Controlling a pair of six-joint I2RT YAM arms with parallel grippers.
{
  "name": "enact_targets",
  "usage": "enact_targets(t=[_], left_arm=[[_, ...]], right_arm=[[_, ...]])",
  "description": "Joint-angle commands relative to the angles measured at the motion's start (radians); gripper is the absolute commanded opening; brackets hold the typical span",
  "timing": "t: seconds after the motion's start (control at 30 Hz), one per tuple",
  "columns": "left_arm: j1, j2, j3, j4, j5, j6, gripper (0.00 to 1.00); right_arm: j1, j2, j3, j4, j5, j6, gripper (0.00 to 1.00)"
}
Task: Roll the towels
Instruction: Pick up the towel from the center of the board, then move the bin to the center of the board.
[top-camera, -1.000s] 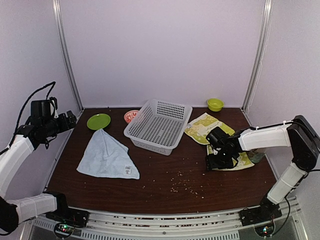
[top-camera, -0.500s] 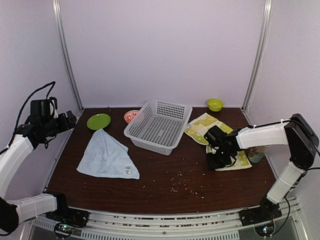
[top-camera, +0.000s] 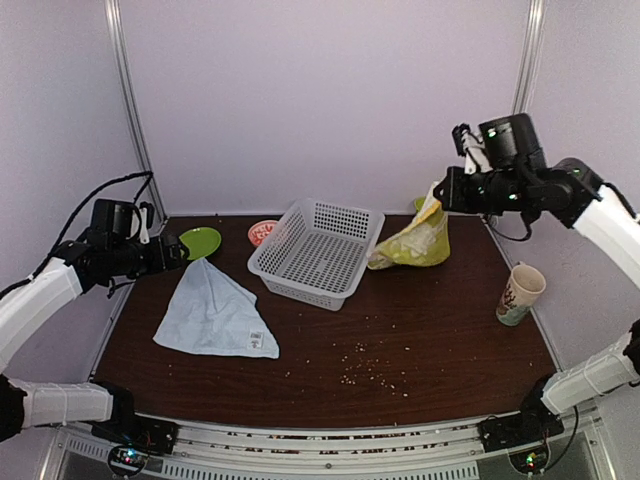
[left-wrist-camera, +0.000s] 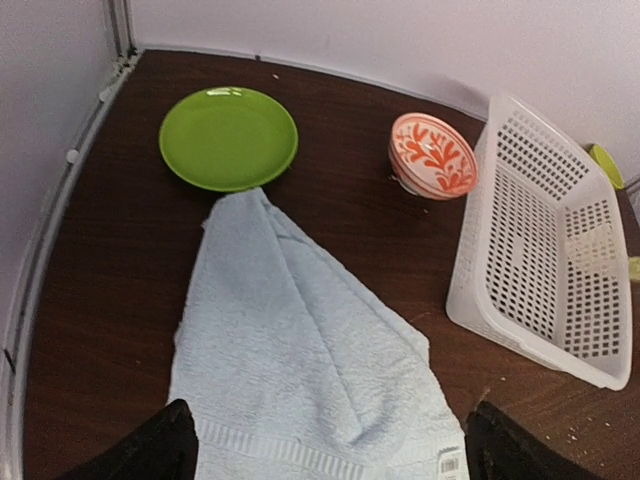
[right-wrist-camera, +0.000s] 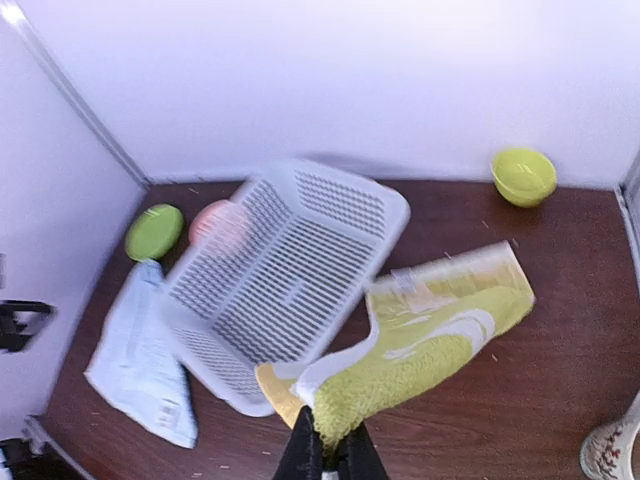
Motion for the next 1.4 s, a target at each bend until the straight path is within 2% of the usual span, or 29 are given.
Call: enact_targets(t=[0.0,0.07,0.17,0.33,0.67,0.8,1.0,1.27,1.37], left_arm=[[-0.120,0.009,-0.055,0.079,0.051,-0.130,0.95],[-0.173,0.045,-0.066,0.117,0.050,-0.176,0.95],[-0.245,0.147,-0.053,0.153,0.040,-0.233,0.94],[-0.339,0.330,0.045,0.169,0.024,-0.295,0.92],[-0.418,0.644,0.291,0.151,0.024,-0.344,0.74],[-0.426,0.749,0.393,0.143,0.049,-0.323,0.57],[-0.449,0.904,0.582,0.131,0.106,-0.305,0.43],[-0.467,1.051,0.792,0.102,0.129,-0.311,0.43],[-0.468,1.006,0.779,0.080,0.124,-0.294,0.53]], right_arm=[[0.084,-0.145,0.130,-0.037,-0.084,-0.119,0.00],[0.089,-0.172,0.087,-0.045,-0.088,-0.123,0.00],[0.092,-0.229,-0.061,-0.024,-0.074,-0.112,0.00],[0.091,-0.364,-0.228,0.051,-0.078,-0.094,0.00],[0.091,-0.466,-0.216,-0.028,-0.031,-0.142,0.00],[0.091,-0.487,-0.188,-0.072,-0.009,-0.152,0.00],[0.091,-0.521,-0.127,-0.119,0.001,-0.158,0.00],[0.091,-0.531,-0.123,-0.148,-0.007,-0.155,0.00],[0.091,-0.527,-0.118,-0.148,-0.049,-0.156,0.00]])
